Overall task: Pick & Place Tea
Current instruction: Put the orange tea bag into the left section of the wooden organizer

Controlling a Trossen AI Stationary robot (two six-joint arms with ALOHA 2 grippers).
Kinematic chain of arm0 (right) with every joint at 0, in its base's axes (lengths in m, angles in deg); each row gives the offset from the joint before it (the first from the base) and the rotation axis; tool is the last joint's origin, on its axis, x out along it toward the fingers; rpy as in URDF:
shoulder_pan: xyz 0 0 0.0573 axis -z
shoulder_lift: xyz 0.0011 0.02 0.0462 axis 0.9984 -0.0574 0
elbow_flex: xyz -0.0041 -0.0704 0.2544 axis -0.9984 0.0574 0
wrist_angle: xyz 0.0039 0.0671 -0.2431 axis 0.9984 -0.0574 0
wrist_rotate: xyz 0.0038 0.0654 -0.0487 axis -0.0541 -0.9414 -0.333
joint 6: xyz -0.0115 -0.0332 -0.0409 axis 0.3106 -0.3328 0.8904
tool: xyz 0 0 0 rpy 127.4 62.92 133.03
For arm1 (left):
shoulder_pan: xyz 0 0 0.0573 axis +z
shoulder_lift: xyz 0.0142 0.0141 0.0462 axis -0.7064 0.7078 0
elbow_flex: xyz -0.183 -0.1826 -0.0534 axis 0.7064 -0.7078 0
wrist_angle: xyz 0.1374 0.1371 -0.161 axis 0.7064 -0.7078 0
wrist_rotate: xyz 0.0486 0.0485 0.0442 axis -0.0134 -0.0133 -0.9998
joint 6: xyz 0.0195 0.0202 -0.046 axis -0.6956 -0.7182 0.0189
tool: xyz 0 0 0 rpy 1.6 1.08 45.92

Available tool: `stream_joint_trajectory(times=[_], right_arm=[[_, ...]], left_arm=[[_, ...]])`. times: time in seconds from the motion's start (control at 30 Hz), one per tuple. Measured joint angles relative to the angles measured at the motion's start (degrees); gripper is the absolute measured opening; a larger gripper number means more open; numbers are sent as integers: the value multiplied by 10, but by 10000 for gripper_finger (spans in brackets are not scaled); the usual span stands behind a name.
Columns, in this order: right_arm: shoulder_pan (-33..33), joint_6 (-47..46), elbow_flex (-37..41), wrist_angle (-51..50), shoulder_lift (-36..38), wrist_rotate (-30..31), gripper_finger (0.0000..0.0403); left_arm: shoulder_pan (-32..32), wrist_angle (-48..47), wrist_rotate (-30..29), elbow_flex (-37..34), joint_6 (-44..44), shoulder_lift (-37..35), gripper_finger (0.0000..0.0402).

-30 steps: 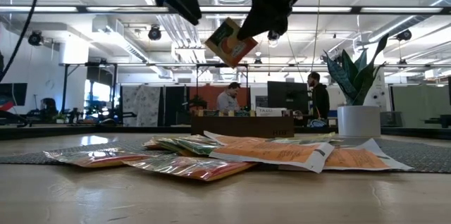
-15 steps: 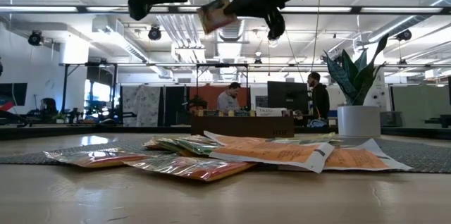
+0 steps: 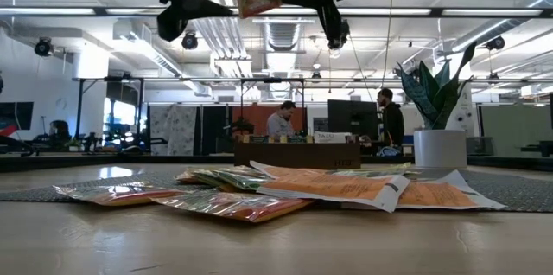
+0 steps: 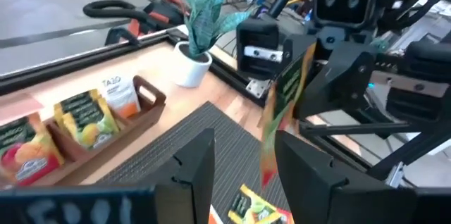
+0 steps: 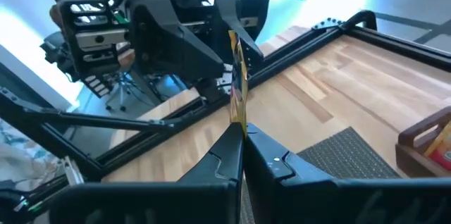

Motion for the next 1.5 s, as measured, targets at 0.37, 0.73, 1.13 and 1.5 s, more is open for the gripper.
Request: stream_joint_trajectory(times=[0.37, 0.73, 1.13, 1.5], right_arm=[[0, 3, 0, -2, -2, 0, 8], [1, 16, 0, -6, -2, 0, 9], [1, 24, 0, -16, -2, 0, 50], [0, 222, -89, -256, 9, 0, 152]], left_arm=[[0, 60, 40, 0, 1, 42, 140], [0, 61, 41, 0, 0, 54, 19], [0, 59, 42, 0, -12, 54, 1], [-3, 12, 53, 2, -46, 60, 0]])
